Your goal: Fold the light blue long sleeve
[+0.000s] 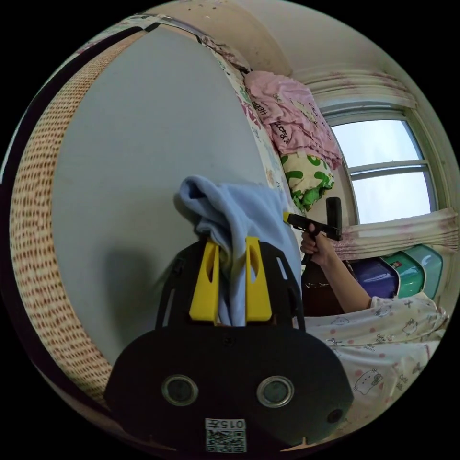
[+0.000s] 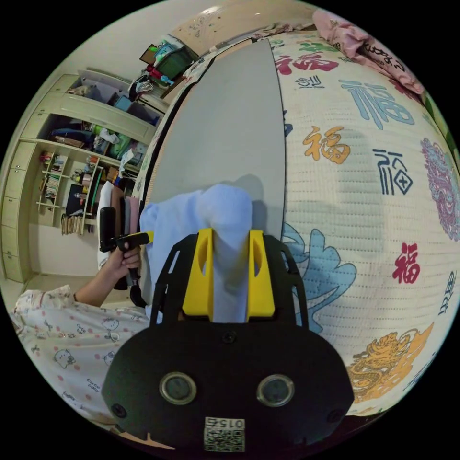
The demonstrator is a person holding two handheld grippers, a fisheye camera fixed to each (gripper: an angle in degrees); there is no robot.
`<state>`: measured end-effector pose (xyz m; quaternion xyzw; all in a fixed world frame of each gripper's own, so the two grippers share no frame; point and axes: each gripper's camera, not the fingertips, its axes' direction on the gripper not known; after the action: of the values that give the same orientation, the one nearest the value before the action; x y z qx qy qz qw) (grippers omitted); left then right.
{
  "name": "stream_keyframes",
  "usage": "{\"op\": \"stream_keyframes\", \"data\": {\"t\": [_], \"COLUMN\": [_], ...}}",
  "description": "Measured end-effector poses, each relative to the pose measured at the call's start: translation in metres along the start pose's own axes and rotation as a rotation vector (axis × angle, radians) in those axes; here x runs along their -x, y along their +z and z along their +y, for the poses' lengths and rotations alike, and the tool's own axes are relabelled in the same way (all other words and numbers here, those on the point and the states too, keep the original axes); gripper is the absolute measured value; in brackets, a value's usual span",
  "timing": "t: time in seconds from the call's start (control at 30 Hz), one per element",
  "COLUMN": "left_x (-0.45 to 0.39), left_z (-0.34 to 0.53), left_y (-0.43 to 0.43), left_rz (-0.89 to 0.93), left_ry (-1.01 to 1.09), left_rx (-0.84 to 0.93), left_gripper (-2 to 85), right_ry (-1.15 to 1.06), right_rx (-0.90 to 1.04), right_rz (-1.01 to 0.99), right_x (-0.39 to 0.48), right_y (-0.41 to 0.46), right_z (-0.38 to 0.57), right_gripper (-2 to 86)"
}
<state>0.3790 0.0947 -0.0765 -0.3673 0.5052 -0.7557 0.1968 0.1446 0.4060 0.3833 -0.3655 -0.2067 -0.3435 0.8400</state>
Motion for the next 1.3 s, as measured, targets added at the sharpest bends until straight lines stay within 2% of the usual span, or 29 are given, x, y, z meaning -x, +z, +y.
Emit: {"op": "stream_keyframes", "data": {"t": [0.13, 0.2, 0.33, 0.53, 0.7, 0.9, 1.0, 1.13, 1.23, 1.3], "left_x": [0.006, -0.006, -0.03, -0.077, -0.138, -0.203, -0.228, -0.236, -0.214, -0.16], "left_z": [0.026, 0.054, 0.11, 0.247, 0.378, 0.517, 0.584, 0.65, 0.681, 0.681], "left_y": [0.0, -0.008, -0.046, -0.181, -0.311, -0.422, -0.463, -0.501, -0.518, -0.525], "left_rz": [-0.05, -0.136, -0.188, -0.128, -0.249, -0.399, -0.443, -0.474, -0.567, -0.644], "left_ry": [0.021, 0.062, 0.134, 0.282, 0.461, 0.602, 0.632, 0.593, 0.451, 0.251], "left_rx": [-0.025, -0.077, -0.172, -0.536, -0.851, -1.041, -1.096, -1.131, -1.106, -1.009], "left_gripper": [7.8, 7.6, 7.3, 6.9, 6.7, 6.7, 6.6, 6.4, 6.6, 7.0], "right_ry": [-0.003, -0.018, -0.141, -0.542, -0.853, -1.048, -1.091, -1.033, -0.941, -0.854], "right_rx": [-0.043, -0.069, -0.201, -0.368, -0.472, -0.487, -0.446, -0.29, -0.175, -0.125], "right_rz": [0.009, 0.023, -0.105, -0.227, -0.281, -0.449, -0.544, -0.655, -0.636, -0.524], "right_x": [-0.02, -0.024, -0.012, 0.063, 0.123, 0.162, 0.175, 0.187, 0.192, 0.195], "right_y": [0.021, 0.027, 0.017, -0.019, -0.006, 0.037, 0.068, 0.15, 0.25, 0.327], "right_z": [0.028, 0.046, 0.102, 0.191, 0.261, 0.327, 0.353, 0.361, 0.357, 0.353], "right_gripper": [10.6, 10.2, 9.4, 9.3, 9.2, 9.1, 9.0, 9.0, 9.1, 9.3]}}
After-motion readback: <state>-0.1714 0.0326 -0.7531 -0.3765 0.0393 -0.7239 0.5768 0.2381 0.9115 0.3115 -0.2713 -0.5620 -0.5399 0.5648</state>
